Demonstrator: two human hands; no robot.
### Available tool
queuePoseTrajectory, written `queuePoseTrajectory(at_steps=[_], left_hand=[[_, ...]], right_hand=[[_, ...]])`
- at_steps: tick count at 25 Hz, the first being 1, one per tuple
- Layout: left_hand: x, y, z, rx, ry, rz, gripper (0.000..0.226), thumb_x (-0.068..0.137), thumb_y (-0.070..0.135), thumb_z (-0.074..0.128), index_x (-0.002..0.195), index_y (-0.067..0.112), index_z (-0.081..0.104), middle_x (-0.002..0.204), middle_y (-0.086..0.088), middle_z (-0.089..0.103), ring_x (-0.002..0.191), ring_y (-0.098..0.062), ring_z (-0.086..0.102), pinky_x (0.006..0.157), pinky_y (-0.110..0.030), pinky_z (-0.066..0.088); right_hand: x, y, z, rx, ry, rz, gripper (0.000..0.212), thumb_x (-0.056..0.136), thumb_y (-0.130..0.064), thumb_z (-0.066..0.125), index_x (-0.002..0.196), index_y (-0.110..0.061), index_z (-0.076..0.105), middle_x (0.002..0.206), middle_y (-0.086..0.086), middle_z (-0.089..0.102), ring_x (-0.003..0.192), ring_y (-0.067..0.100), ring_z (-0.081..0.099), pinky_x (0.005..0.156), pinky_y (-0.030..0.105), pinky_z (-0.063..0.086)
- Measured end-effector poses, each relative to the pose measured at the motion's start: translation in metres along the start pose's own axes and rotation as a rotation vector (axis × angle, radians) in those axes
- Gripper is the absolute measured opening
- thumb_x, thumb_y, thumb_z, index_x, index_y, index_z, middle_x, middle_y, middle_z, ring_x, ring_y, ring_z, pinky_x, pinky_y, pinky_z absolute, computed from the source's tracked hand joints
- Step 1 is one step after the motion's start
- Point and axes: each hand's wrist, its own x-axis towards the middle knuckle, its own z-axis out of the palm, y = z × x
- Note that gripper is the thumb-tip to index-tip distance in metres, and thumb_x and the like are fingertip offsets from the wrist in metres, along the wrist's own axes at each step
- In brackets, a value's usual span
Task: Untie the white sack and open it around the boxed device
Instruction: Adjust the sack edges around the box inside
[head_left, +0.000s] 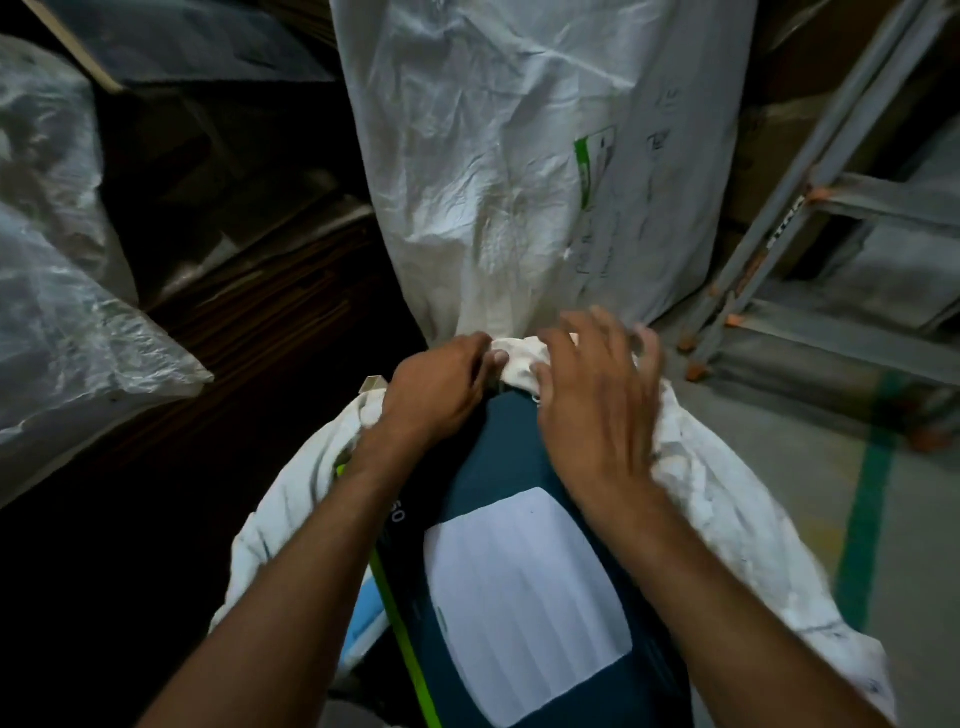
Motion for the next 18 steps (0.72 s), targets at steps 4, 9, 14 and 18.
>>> queuePoseTrajectory(at_steps=[4, 9, 14, 18], left_hand=[[0.034, 0.000, 0.009, -0.042, -0.153, -0.189, 0.056, 0.101, 0.065, 0.029, 0.104, 0.023, 0.067, 0.111, -0.010, 0.072, 0.106, -0.033, 0.066, 0.076, -0.037, 0.042], [0.033, 0.024, 0.010, -0.066, -0.109, 0.124, 0.056, 0.098, 0.070, 0.030, 0.132, 0.036, 0.058, 0.135, -0.001, 0.059, 0.125, -0.024, 0.056, 0.102, -0.044, 0.043], [0.066, 0.065, 0.032, -0.042, -0.216, 0.277, 0.052, 0.094, 0.054, 0.035, 0.119, 0.020, 0.066, 0.116, -0.007, 0.068, 0.103, -0.032, 0.066, 0.083, -0.043, 0.052], [0.098, 0.064, 0.051, 0.069, -0.298, 0.124, 0.025, 0.101, 0.037, 0.052, 0.106, 0.017, 0.068, 0.110, -0.011, 0.070, 0.098, -0.033, 0.065, 0.076, -0.035, 0.045]], right_hand=[[-0.048, 0.046, 0.022, -0.009, -0.029, 0.147, 0.038, 0.102, -0.037, 0.051, 0.139, -0.032, 0.054, 0.135, 0.004, 0.059, 0.112, 0.031, 0.062, 0.096, 0.048, 0.040], [0.023, 0.082, 0.041, 0.250, -0.374, 0.301, 0.033, 0.106, -0.043, 0.038, 0.102, -0.021, 0.062, 0.108, 0.014, 0.070, 0.099, 0.039, 0.065, 0.072, 0.036, 0.038], [0.014, 0.062, 0.027, 0.088, -0.241, 0.283, 0.026, 0.102, -0.038, 0.049, 0.114, -0.020, 0.062, 0.116, 0.011, 0.069, 0.106, 0.033, 0.063, 0.082, 0.039, 0.039], [-0.069, 0.044, 0.010, -0.100, -0.253, 0.260, 0.074, 0.096, -0.041, 0.057, 0.159, -0.031, 0.020, 0.157, 0.014, 0.037, 0.140, 0.036, 0.038, 0.110, 0.057, 0.026]])
